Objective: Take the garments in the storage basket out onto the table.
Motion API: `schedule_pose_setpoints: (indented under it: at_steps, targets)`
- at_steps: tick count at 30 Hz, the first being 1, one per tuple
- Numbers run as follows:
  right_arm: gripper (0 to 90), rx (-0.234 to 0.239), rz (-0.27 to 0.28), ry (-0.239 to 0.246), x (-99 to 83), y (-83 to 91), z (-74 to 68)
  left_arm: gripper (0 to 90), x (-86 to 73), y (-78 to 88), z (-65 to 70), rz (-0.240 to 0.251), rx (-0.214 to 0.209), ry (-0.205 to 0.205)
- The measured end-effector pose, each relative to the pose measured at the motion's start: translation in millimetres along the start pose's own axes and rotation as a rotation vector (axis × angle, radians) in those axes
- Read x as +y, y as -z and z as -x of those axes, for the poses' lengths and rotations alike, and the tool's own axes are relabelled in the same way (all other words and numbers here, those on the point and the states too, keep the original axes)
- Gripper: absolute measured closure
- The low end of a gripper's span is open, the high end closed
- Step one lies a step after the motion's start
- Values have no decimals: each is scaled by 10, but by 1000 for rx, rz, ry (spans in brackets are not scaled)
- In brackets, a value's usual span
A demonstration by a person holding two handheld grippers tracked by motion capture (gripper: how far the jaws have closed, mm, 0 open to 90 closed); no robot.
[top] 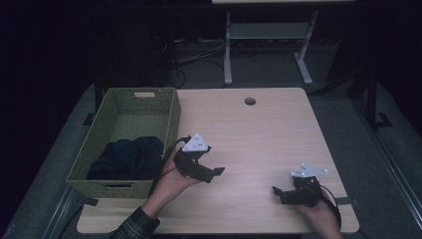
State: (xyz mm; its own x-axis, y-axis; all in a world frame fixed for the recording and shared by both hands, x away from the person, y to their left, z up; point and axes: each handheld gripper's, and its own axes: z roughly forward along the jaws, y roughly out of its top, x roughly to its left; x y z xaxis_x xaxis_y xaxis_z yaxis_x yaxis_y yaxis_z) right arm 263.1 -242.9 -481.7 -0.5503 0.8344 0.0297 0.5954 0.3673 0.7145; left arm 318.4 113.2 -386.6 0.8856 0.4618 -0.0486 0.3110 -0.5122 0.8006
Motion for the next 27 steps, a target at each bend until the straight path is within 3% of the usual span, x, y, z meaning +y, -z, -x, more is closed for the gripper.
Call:
schedule_pose_setpoints:
  at_steps: [13, 27]
  targets:
    - [93, -2, 0, 0, 0, -1, 0, 137, 103, 55, -99, -22, -24, -35]
    - [93, -1, 1, 1, 1, -1, 1, 138, 174, 266, -225, -13, -39, -17]
